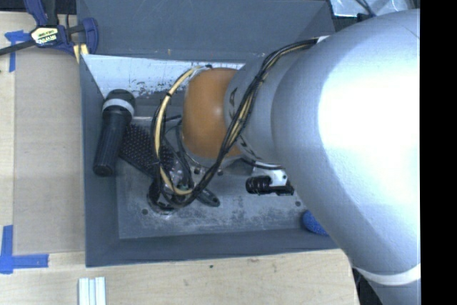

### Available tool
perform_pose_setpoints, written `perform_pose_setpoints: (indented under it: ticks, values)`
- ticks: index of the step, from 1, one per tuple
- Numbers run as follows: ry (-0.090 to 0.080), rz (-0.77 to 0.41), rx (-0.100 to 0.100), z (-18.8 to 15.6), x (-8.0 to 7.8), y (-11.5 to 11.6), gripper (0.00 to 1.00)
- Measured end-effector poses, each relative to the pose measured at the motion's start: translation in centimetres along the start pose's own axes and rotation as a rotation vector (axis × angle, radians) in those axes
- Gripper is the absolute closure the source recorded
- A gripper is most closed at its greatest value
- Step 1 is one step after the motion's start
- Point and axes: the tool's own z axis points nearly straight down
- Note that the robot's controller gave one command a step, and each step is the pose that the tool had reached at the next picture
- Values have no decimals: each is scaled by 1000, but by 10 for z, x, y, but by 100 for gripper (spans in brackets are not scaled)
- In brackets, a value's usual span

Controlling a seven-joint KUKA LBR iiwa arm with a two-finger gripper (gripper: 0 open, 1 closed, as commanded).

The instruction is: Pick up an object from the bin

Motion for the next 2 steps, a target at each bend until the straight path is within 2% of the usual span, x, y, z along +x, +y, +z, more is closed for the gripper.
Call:
perform_pose_setpoints:
  ticks: [2]
  values:
    - [-1, -1, 0, -1, 0, 0, 100]
